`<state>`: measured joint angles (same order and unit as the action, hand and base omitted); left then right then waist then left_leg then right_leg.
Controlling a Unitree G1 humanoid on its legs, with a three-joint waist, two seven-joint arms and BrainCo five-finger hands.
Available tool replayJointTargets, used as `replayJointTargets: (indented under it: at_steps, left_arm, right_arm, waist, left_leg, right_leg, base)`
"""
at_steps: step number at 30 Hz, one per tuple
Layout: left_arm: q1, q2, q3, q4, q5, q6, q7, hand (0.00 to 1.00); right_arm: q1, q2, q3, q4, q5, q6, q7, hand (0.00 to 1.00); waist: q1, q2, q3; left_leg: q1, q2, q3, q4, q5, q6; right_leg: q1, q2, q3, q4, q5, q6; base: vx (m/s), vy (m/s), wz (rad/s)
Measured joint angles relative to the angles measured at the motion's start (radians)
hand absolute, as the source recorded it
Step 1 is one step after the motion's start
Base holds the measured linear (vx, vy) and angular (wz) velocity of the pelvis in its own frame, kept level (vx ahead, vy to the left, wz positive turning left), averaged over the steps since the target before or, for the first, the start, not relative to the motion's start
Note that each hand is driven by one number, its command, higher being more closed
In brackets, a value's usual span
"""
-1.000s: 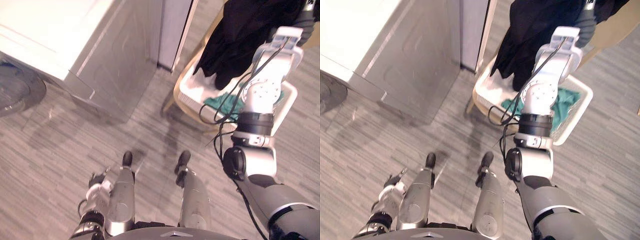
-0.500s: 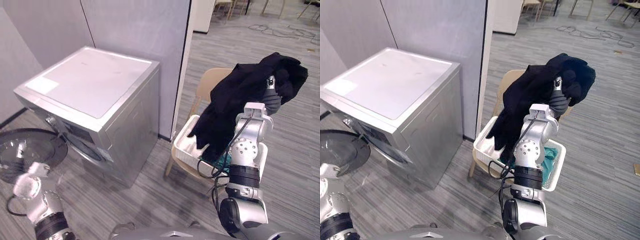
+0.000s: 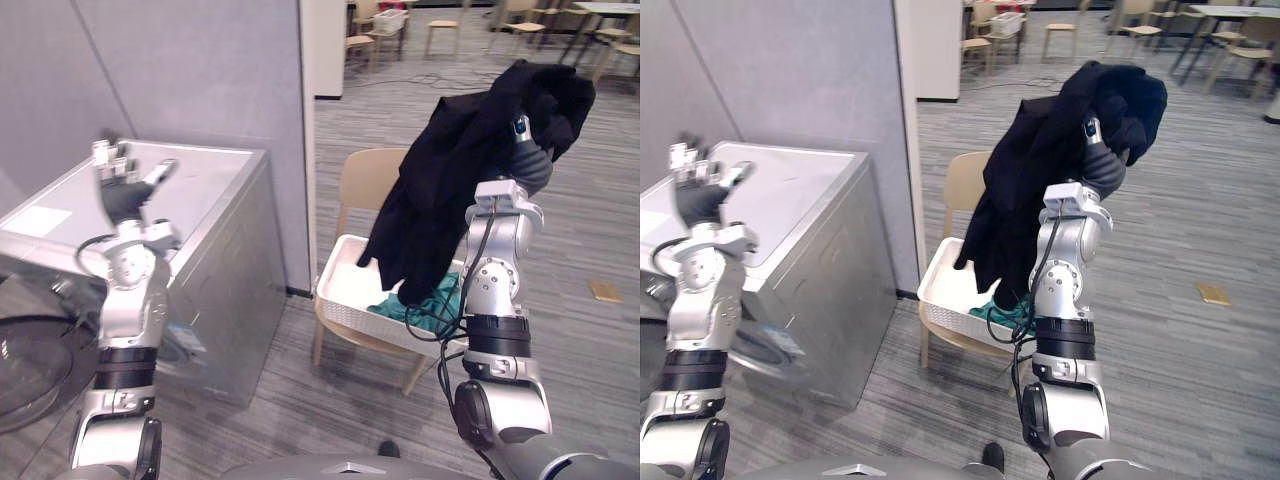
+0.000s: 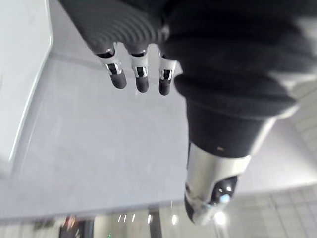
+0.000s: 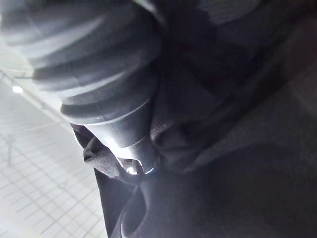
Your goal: Pick up the laundry basket with both hands and put the clothes into the washing machine.
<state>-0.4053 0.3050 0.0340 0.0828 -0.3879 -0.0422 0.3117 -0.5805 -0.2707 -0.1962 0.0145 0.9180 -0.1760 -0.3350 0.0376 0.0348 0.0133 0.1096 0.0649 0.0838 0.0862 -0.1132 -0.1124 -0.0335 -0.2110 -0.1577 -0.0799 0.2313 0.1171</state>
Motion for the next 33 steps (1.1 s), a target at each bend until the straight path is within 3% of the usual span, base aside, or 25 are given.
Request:
replayJointTargets:
  at_steps: [6, 11, 18, 33]
  left_arm:
    - [-0.11, -0.016, -0.224, 0.265, -0.004, 0.068, -0.085, 0.0]
    - [-0.21, -0.052, -0.323, 0.382, -0.026, 0.108, -0.106, 0.0]
    - [-0.349, -0.101, -0.443, 0.41, -0.077, 0.119, -0.108, 0.0]
    - [-0.535, -0.318, -0.621, 0.564, -0.122, 0.126, -0.103, 0.0]
  right_arm:
    - [-0.058, -0.059, 0.059, 0.001, 0.022, 0.005, 0.0, 1.0]
    - [-0.062, -0.053, 0.1, 0.006, 0.03, 0.008, -0.002, 1.0]
    - [-0.061, -0.003, 0.124, 0.007, 0.04, 0.018, -0.002, 1.0]
    - [-0.06, 0.062, 0.211, 0.007, 0.066, 0.018, -0.003, 1.0]
  waist:
    - [-0.038, -0.005, 0.003]
    - [-0.059, -0.013, 0.008]
    - [-0.081, -0.018, 0.012]
    - [-0.123, -0.022, 0.015]
  left_leg:
    - [0.017, 0.018, 0.028, 0.002, -0.014, -0.015]
    - [0.029, 0.019, 0.036, 0.006, -0.014, -0.012]
    - [0.031, 0.016, 0.055, 0.022, -0.034, -0.006]
    - [0.034, 0.014, 0.054, 0.016, -0.037, -0.003]
  right_leg:
    - [-0.004, 0.023, 0.035, 0.0, 0.002, -0.002]
    - [-0.006, 0.026, 0.046, 0.0, 0.009, -0.005]
    - [-0.009, 0.027, 0.067, 0.0, 0.007, -0.001]
    - [-0.007, 0.024, 0.066, 0.0, 0.001, 0.007]
  base:
    - [-0.01, -0.024, -0.16]
    - [0.02, -0.01, -0.06]
    - [0.0, 0.002, -0.09]
    - [0.0, 0.0, 0.0]
